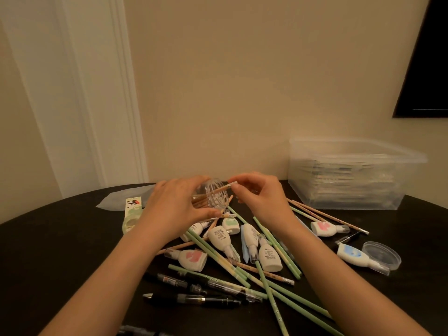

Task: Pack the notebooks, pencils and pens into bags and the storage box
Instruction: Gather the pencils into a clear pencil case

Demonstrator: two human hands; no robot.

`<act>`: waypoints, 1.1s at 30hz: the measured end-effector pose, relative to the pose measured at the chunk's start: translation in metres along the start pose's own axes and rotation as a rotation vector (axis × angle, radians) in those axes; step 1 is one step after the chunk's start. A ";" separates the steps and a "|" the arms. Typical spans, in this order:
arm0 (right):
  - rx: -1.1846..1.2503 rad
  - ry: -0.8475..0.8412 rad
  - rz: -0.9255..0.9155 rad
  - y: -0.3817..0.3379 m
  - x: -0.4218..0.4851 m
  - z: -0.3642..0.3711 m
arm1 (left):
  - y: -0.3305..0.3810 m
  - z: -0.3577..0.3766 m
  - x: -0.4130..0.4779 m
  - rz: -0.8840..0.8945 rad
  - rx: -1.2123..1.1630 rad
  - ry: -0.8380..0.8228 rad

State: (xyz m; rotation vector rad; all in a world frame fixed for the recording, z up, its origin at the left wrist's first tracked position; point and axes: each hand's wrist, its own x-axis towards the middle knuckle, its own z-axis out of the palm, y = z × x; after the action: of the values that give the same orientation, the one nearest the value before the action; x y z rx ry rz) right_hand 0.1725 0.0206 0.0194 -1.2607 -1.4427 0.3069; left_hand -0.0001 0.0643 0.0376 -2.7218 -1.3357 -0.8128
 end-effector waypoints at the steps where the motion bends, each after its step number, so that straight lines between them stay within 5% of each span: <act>1: -0.026 0.009 -0.009 0.001 0.000 0.001 | 0.000 0.000 0.000 0.003 -0.005 0.001; 20: -0.213 -0.053 -0.058 0.003 0.005 -0.013 | 0.004 -0.002 -0.002 0.013 0.015 -0.036; 33: -0.919 -0.430 0.502 0.066 0.014 -0.069 | 0.014 0.004 -0.003 0.116 0.062 -0.046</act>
State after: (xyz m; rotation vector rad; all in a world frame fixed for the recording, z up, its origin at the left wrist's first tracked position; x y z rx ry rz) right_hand 0.2667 0.0266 -0.0004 -2.4349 -1.6736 0.2576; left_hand 0.0106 0.0545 0.0356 -2.7555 -1.1757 -0.6925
